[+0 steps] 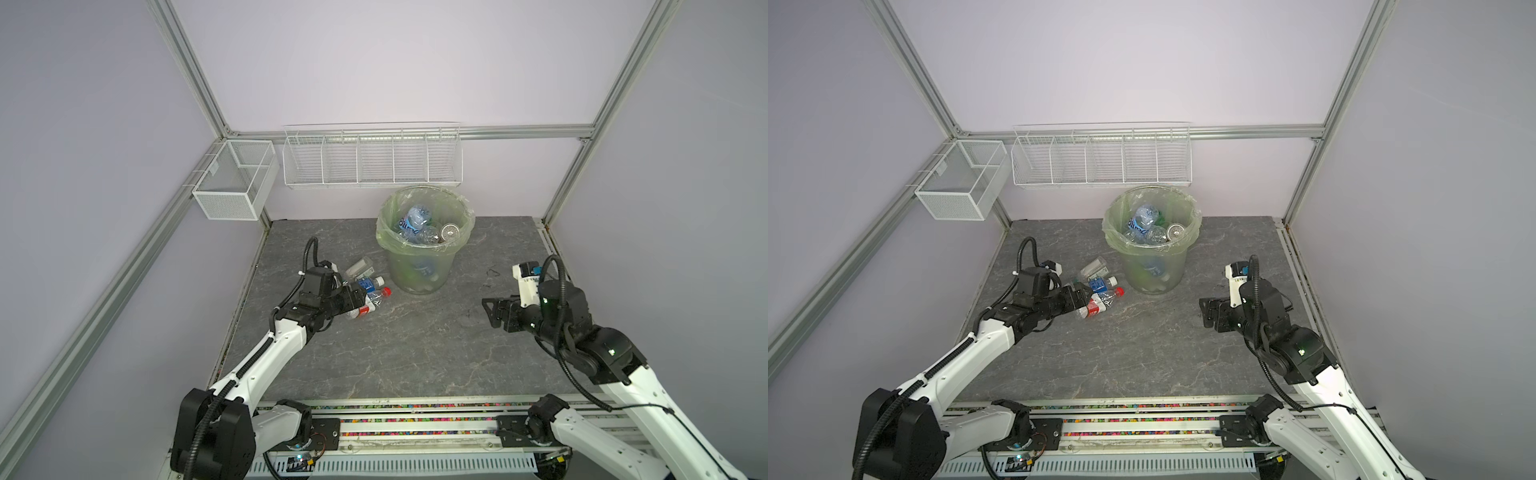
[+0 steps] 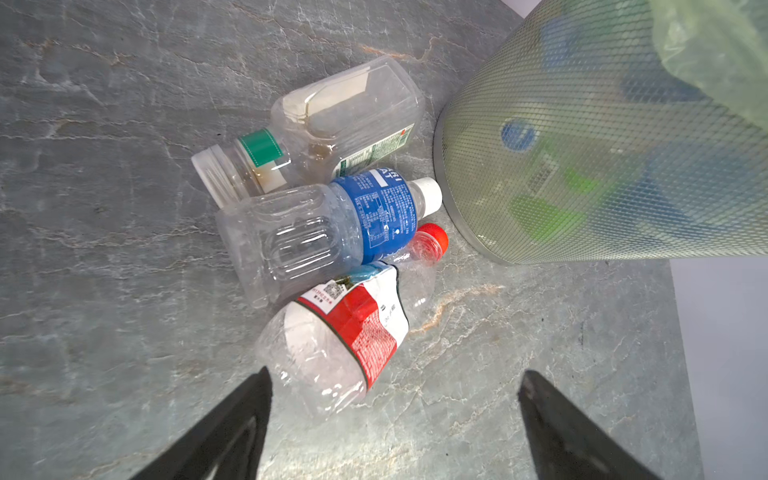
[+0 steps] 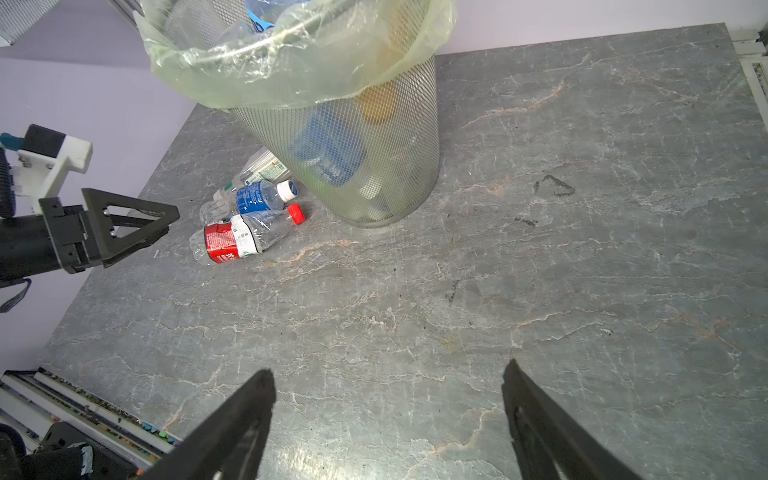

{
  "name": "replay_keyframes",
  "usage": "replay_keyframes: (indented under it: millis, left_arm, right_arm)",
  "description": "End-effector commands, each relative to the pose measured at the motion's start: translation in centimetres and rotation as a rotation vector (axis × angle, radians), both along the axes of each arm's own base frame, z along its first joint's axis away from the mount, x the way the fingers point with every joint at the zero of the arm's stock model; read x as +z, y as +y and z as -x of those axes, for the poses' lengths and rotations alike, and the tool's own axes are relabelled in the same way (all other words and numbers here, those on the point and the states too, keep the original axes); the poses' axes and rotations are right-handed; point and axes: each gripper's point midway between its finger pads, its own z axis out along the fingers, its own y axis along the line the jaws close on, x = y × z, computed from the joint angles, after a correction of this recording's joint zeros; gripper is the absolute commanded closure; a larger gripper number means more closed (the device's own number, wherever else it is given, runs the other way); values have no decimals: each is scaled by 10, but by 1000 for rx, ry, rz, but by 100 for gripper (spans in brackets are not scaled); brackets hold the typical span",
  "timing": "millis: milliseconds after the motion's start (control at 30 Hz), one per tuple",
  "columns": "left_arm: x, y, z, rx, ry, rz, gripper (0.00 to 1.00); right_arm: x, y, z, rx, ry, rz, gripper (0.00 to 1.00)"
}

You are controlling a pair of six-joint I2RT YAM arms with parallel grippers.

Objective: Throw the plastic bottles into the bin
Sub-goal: 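Draw the right gripper back while lowering the left gripper toward the red-labelled bottle, then close the left gripper around the red-labelled bottle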

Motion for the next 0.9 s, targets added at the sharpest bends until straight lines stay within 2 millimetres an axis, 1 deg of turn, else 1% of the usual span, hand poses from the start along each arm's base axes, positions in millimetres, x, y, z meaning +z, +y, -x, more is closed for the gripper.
replay_keyframes:
  millis: [0,133,200,233,267,400,433,533,633,667,733,867]
  left_arm:
    - [-5,-2,-8,-23,-12,-12,8]
    - [-19,-8,-10,-61,27,-26,8]
    - [-25,-13,-10,-84,47,-18,9]
    - [-29,-13,-10,-86,56,-21,9]
    - [-33,-14,-10,-90,64,-27,9]
    - [-41,-17,-5,-106,78,-56,10]
    - [-42,-21,-2,-116,80,-66,10]
    - [-49,-46,12,-187,79,-117,10]
    - [-58,-71,26,-266,107,-123,10]
    - [-57,-75,28,-279,106,-125,10]
    - [-54,-74,28,-275,102,-140,10]
    - [-32,-69,19,-253,59,-184,10]
  right_arm:
    - [-16,-4,5,-24,41,-11,12]
    - [-26,-6,10,-33,60,-26,12]
    - [-26,-4,12,-27,62,-45,12]
    - [-36,-4,13,-26,82,-42,12]
    - [-39,-3,14,-25,89,-46,12]
    - [-43,-3,16,-26,101,-49,12]
    - [-43,-3,16,-26,101,-52,12]
    - [-42,-3,16,-28,97,-60,12]
    - [-41,-2,15,-29,96,-68,12]
    - [-41,-2,16,-29,99,-69,12]
    - [-42,-2,17,-28,102,-68,12]
    - [-44,-5,19,-32,102,-55,12]
